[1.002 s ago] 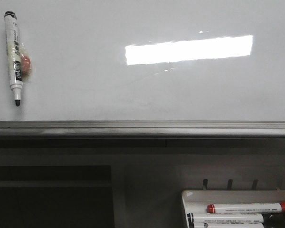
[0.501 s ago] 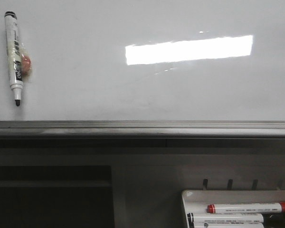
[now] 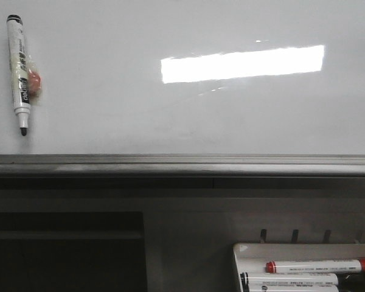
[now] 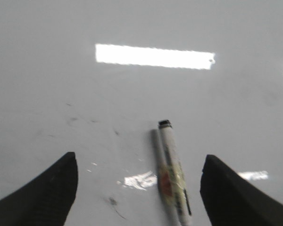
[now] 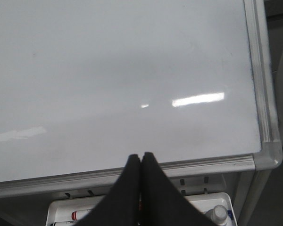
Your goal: Write number 2 on whiteboard
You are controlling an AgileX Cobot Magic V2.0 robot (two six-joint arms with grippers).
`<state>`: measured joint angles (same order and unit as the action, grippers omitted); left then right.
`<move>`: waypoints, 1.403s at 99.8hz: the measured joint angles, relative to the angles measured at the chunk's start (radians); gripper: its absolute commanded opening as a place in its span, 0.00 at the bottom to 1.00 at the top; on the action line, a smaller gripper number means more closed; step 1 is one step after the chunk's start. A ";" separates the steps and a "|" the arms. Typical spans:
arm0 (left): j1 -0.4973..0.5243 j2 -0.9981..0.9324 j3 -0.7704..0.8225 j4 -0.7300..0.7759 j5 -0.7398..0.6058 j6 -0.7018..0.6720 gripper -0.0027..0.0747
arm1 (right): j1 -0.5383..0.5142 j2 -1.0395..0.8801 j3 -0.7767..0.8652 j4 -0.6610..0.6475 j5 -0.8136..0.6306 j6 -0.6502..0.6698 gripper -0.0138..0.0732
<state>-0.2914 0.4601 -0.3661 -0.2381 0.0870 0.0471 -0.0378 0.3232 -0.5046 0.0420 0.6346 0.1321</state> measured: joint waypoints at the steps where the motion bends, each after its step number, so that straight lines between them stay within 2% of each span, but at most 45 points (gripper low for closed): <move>1: -0.015 0.005 0.000 0.000 -0.002 0.000 0.68 | 0.000 0.000 0.000 0.000 0.000 0.000 0.08; 19: -0.209 0.182 0.000 0.000 -0.107 0.002 0.68 | 0.016 0.000 0.000 0.000 -0.002 0.000 0.08; 29: -0.271 0.293 0.000 0.000 -0.185 0.002 0.68 | 0.045 0.000 0.000 0.000 -0.013 0.000 0.08; 58: -0.309 0.564 -0.006 -0.076 -0.281 0.002 0.68 | 0.071 0.000 0.000 0.000 -0.015 0.000 0.08; 89: -0.315 0.685 -0.016 -0.182 -0.417 0.001 0.66 | 0.071 0.000 0.000 0.000 -0.023 0.000 0.08; 96: -0.315 0.707 -0.018 -0.194 -0.425 -0.004 0.58 | 0.071 0.000 0.000 0.000 -0.025 0.000 0.08; 100: -0.315 0.721 -0.018 -0.197 -0.434 -0.010 0.50 | 0.071 0.000 0.000 0.000 -0.025 0.000 0.08; 105: -0.315 0.735 -0.020 -0.198 -0.446 -0.015 0.37 | 0.071 0.000 0.000 0.000 -0.026 0.000 0.08; 115: -0.315 0.759 -0.023 -0.198 -0.462 -0.017 0.04 | 0.071 0.000 0.000 0.000 -0.027 0.000 0.08; 117: -0.315 0.762 -0.024 -0.198 -0.464 -0.019 0.00 | 0.071 0.000 0.000 0.000 -0.027 0.000 0.08; 130: -0.317 0.771 -0.026 -0.175 -0.465 -0.021 0.01 | 0.084 0.000 0.000 0.000 -0.027 0.000 0.08; 140: -0.317 0.769 -0.026 -0.126 -0.459 -0.023 0.01 | 0.149 0.000 0.000 0.019 -0.030 0.000 0.08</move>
<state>-0.6083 1.2289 -0.3919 -0.3643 -0.3724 0.0237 0.1108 0.3232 -0.5046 0.0606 0.6041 0.1321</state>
